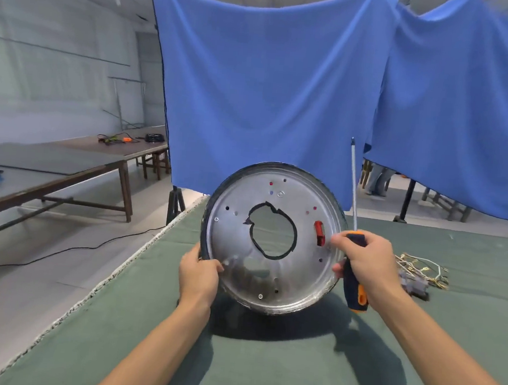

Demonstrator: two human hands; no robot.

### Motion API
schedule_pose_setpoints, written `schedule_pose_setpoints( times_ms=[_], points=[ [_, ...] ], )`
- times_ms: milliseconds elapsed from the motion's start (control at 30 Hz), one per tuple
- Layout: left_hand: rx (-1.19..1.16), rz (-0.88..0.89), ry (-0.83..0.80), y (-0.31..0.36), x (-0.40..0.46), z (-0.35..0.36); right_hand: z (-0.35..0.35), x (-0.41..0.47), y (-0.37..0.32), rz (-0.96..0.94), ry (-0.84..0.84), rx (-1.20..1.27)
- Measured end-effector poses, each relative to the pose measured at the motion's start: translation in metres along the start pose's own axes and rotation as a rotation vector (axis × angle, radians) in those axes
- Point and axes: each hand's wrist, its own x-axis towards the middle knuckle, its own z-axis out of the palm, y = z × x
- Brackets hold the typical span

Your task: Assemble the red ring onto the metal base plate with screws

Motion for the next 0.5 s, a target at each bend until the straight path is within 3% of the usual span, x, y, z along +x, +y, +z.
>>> schedule_pose_setpoints(
  times_ms=[133, 267, 500],
  points=[
    [0.013, 0.013, -0.094, 0.002, -0.004, -0.011, 0.001, 0.003, 0.003, 0.014, 0.098, -0.002],
    [-0.02, 0.004, -0.11, 0.002, -0.008, -0.017, -0.003, 0.01, 0.0, 0.093, -0.013, -0.054],
    [0.233, 0.108, -0.199, 0.023, -0.002, -0.02, 0.002, 0.018, 0.003, 0.033, 0.044, -0.277]
  ],
)
